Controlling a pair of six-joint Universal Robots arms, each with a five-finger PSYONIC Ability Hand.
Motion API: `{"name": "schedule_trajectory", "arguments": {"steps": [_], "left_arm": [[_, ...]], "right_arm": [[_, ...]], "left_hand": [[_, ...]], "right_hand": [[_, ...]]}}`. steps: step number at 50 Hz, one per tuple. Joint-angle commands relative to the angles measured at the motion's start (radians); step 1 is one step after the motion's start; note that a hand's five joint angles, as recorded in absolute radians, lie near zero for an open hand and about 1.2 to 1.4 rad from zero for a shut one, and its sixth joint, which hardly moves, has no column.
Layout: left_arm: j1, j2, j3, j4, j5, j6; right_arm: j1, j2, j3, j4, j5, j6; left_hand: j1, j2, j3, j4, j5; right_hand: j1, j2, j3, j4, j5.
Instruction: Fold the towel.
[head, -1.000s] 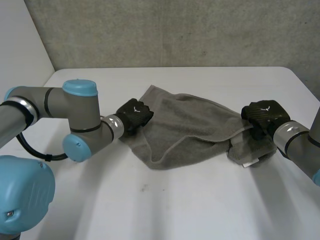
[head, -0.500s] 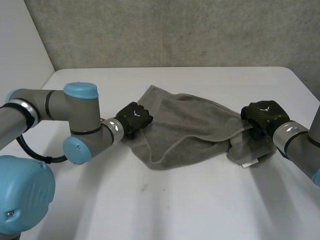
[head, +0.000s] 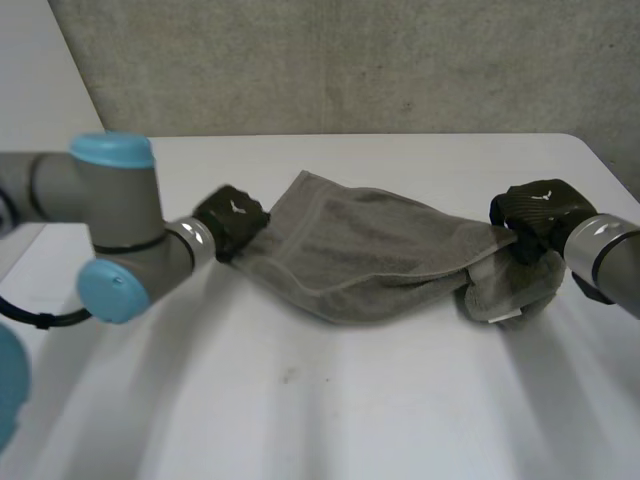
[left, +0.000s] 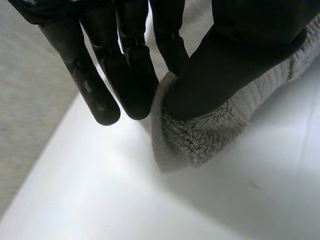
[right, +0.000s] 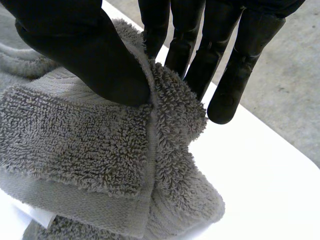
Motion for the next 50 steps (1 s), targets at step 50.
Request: {"name": "schedule_trajectory", "arguments": {"steps": [50], "left_arm": [[0.091, 0.381, -0.747, 0.24, 0.104, -0.144]], "right_arm": [[-0.009, -0.002, 0.126, 0.008, -0.028, -0.046]], "left_hand": [[-0.543, -0.595, -0.598, -0.601, -0.568]], "right_hand": [[0.014, 0.185, 0.186, 0.179, 0.194]]}}
